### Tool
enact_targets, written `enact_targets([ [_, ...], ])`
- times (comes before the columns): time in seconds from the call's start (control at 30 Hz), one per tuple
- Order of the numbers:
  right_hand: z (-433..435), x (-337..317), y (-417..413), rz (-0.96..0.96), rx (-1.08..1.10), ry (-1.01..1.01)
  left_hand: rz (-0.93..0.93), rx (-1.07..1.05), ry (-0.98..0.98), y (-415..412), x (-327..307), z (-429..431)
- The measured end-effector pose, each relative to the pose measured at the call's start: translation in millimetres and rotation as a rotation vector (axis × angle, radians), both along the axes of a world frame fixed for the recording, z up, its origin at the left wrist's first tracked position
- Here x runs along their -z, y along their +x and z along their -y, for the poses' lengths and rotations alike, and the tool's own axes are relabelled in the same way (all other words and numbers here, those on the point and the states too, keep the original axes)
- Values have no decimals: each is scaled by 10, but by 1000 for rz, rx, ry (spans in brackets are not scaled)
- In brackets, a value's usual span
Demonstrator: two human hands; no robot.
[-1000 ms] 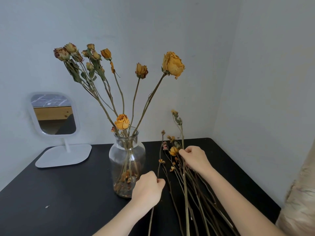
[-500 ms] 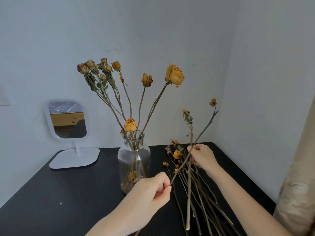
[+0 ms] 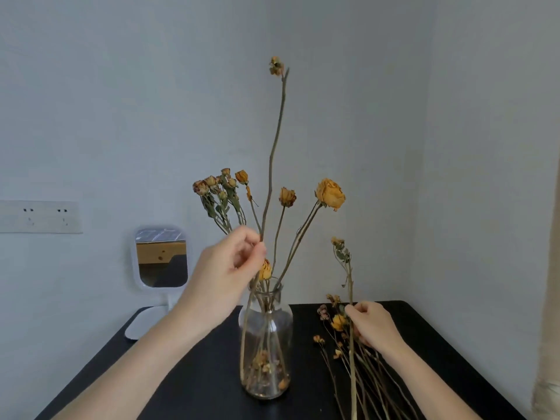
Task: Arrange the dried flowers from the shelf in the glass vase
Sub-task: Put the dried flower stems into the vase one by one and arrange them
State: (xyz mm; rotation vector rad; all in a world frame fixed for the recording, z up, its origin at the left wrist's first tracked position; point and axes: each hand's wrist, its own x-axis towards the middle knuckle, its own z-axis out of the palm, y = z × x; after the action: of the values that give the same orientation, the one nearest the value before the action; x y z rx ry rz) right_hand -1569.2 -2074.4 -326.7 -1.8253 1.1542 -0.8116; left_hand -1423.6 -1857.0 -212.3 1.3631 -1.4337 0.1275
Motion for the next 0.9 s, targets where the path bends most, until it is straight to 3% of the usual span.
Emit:
enact_targets([
  [0.13, -32, -17, 43, -2, -14, -10, 82, -133, -19, 90, -424, 189],
  [0.4, -71, -63, 73, 35, -58, -21, 77, -273, -40, 211, -1008, 643],
  [0.9, -61, -49, 92, 64, -94, -10, 102, -391, 258, 333, -730, 960],
])
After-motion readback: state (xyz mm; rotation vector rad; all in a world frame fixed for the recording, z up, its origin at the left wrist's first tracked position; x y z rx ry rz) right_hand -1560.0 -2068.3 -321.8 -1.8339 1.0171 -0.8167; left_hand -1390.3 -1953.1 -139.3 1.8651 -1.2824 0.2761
